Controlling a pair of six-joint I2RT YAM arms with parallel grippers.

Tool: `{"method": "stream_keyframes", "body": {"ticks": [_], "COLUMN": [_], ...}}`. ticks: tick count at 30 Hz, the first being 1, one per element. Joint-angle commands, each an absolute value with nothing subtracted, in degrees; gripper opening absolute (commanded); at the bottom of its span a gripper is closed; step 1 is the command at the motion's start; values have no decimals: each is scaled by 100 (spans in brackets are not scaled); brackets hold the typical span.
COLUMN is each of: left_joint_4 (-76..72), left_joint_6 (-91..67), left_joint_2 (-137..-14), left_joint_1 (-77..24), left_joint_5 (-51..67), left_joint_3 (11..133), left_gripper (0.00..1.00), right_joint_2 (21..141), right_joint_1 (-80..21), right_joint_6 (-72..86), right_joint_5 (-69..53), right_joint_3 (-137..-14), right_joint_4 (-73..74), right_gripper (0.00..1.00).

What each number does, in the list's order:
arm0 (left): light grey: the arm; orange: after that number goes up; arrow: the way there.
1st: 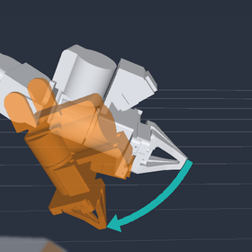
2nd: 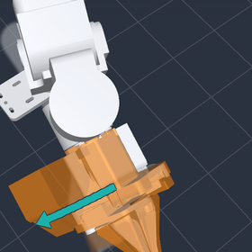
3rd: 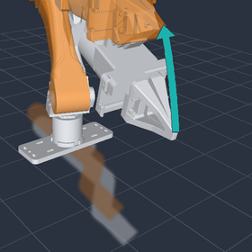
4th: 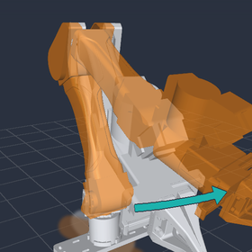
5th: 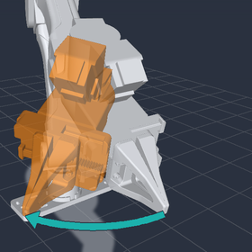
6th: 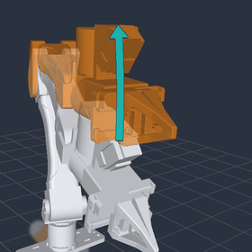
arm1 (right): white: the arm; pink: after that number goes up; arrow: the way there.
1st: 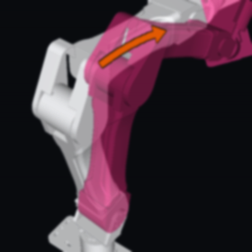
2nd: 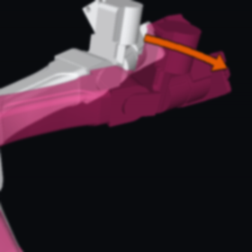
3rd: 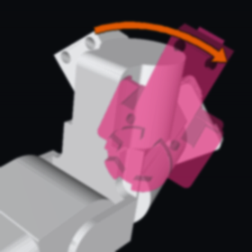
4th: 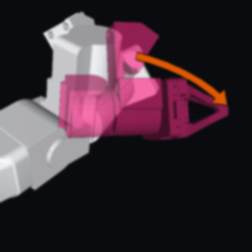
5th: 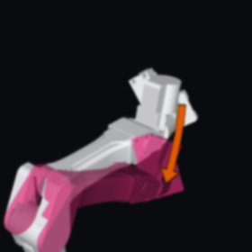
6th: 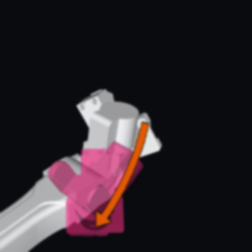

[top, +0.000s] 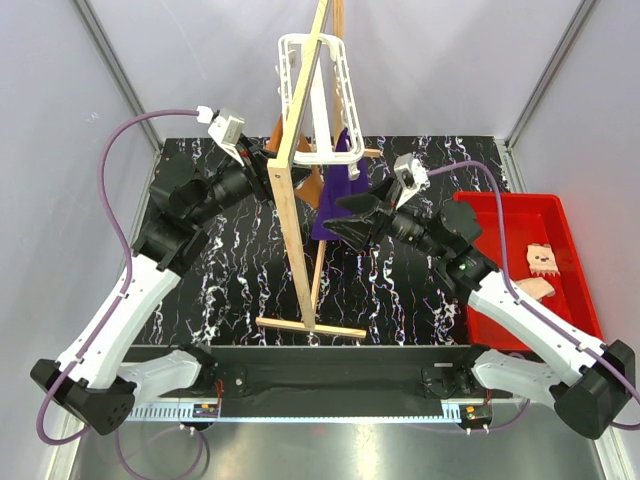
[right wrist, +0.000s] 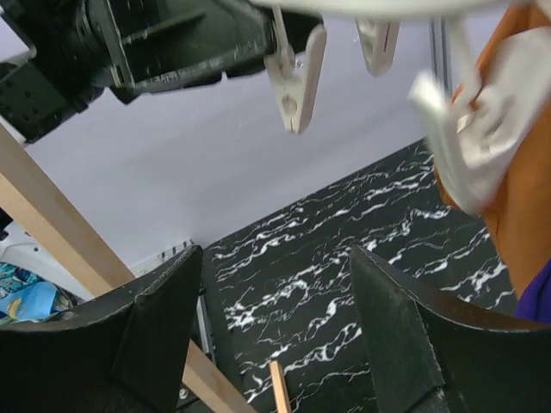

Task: Clip the socks to the hanger
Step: Open the clamp at the hanger.

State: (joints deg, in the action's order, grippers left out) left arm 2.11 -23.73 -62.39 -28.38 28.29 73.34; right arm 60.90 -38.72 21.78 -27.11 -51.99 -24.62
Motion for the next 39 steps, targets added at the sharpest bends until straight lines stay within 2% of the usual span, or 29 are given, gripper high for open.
{"method": "stream_keyframes", "body": {"ticks": [1, 3, 4, 8, 12, 18, 29, 36, 39], "left_joint_4": [-176, -167, -150, -9, 105, 97, -104, -141, -123], "left_joint_6": [-2583, -2628, -2654, -2681, -2689, -2716, -2856, -2892, -2883], "left_joint_2": [-6267, -6293, -6302, -6319, -6293, -6267, -6223, -6196, -6179], "left_joint_1": [-2812, -2812, -2812, -2812, -2812, -2812, -2812, -2812, -2812], "left_joint_5": [2927, 2909, 2892, 2769, 2681, 2663, 2654, 2681, 2689], "left_joint_3": [7444, 7462, 7471, 7541, 7506, 7497, 7374, 7365, 7365], "left_gripper": [40, 38, 33, 25, 25, 24, 22, 22, 22], "right_joint_2": [5915, 5897, 5897, 5968, 6187, 6723, 7180, 7470, 7497], "right_joint_1": [-4025, -4095, -4183, -4306, -4368, -4421, -4482, -4491, -4491], "right_joint_6": [2285, 2233, 2224, 2119, 2004, 2188, 2443, 2575, 2637], "right_joint_5": [-2549, -2488, -2453, -2312, -2109, -1960, -1415, -1336, -1318], "right_joint_3": [-4966, -4817, -4773, -4667, -4895, -5396, -5651, -5941, -5976], "right_joint_4": [-2804, -2900, -2953, -3294, -3542, -3893, -4429, -4377, -4351], "right_gripper": [76, 76, 77, 77, 75, 67, 63, 54, 43]}}
